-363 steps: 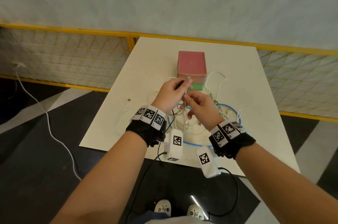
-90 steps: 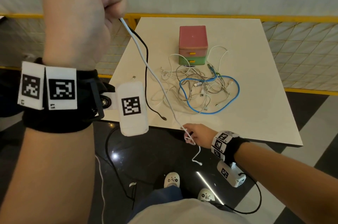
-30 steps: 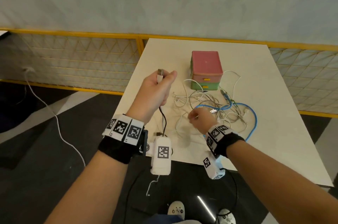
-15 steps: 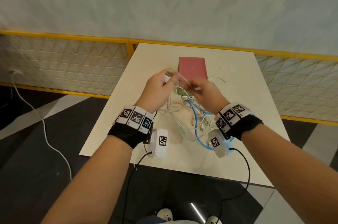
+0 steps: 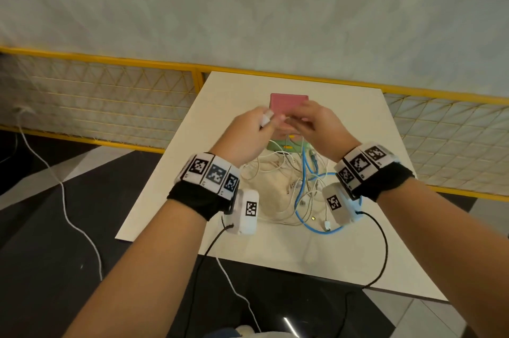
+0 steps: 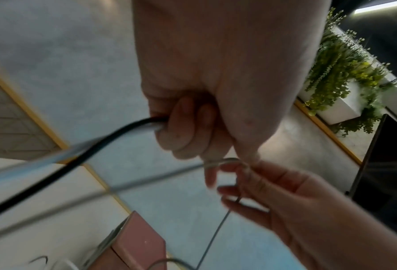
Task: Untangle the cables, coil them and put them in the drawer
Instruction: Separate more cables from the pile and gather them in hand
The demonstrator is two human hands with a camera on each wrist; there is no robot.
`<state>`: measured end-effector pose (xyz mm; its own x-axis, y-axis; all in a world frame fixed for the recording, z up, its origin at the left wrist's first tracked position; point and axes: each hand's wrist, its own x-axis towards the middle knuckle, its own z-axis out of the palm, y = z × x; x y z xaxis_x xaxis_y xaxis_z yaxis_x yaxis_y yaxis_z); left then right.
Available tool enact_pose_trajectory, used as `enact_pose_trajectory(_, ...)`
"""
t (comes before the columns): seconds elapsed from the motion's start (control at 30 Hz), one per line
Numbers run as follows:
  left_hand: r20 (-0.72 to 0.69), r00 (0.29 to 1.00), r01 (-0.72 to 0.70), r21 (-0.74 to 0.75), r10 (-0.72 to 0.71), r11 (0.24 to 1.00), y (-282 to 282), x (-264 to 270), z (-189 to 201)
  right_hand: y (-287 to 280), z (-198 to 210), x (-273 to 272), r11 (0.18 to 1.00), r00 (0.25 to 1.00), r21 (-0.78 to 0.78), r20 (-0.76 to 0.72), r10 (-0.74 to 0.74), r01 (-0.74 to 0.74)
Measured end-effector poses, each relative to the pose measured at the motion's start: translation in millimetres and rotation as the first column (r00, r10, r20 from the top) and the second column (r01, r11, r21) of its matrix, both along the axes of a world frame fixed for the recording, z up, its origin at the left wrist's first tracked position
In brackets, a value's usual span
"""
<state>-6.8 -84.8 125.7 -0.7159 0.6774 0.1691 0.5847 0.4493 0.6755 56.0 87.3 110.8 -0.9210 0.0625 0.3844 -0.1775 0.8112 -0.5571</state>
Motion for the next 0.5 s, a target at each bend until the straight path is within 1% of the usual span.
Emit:
enact_pose_trajectory(0.03,0.004,1.0,0.022,-0.035,-0.022,0.999,3,0,1,-3,9,-1,0.998,0.999,-0.055,-0.054,-0.007,0.004)
enact_pose_trajectory(0.07,0.012,1.0,0.018,-0.02,-0.017,1.0,4,0,2,-3,15,-3,0.991,0.996,-0.129,-0.086,-0.034,0.022)
enact_pose_trajectory(0.1,0.015,1.0,-0.014,0.038,0.014,0.999,3,1,6,-1,17,-4,0.981,0.994,-0.188,-0.087,-0.064,0.047)
enact_pose_trajectory(0.13,0.02,0.998,-0.064,0.121,0.062,0.991,0,1,10,3,16,-6,0.974,0.993,-0.21,-0.058,-0.103,0.089)
enact_pose_trajectory(0.2,0.038,0.99,-0.139,0.336,0.134,0.931,-8,-2,18,12,7,-7,0.972,0.985,-0.163,0.034,-0.169,0.172)
enact_pose_trajectory(0.23,0.043,0.99,-0.142,0.398,0.136,0.906,-12,-4,20,17,0,-8,0.969,0.98,-0.151,0.08,-0.184,0.194)
enact_pose_trajectory(0.27,0.04,0.992,-0.127,0.401,0.121,0.907,-17,-5,21,20,-6,-7,0.964,0.974,-0.16,0.114,-0.194,0.211)
enact_pose_trajectory(0.33,0.049,0.997,-0.067,0.302,0.055,0.951,-24,-7,17,22,-12,-6,0.942,0.969,-0.231,0.11,-0.222,0.242)
enact_pose_trajectory(0.37,0.062,0.998,-0.041,0.26,0.026,0.965,-28,-8,13,21,-10,-6,0.917,0.967,-0.308,0.079,-0.241,0.253)
enact_pose_trajectory(0.4,0.069,0.997,-0.046,0.245,0.03,0.968,-31,-9,9,19,-7,-5,0.886,0.966,-0.39,0.041,-0.255,0.251)
enact_pose_trajectory(0.43,0.072,0.995,-0.084,0.27,0.067,0.959,-34,-11,7,16,-1,-5,0.87,0.966,-0.435,-0.005,-0.258,0.231)
enact_pose_trajectory(0.47,0.081,0.989,-0.143,0.326,0.124,0.935,-36,-12,6,12,7,-3,0.881,0.968,-0.427,-0.05,-0.246,0.202)
enact_pose_trajectory(0.5,0.087,0.981,-0.192,0.388,0.172,0.901,-36,-13,7,6,14,-3,0.914,0.974,-0.373,-0.091,-0.209,0.161)
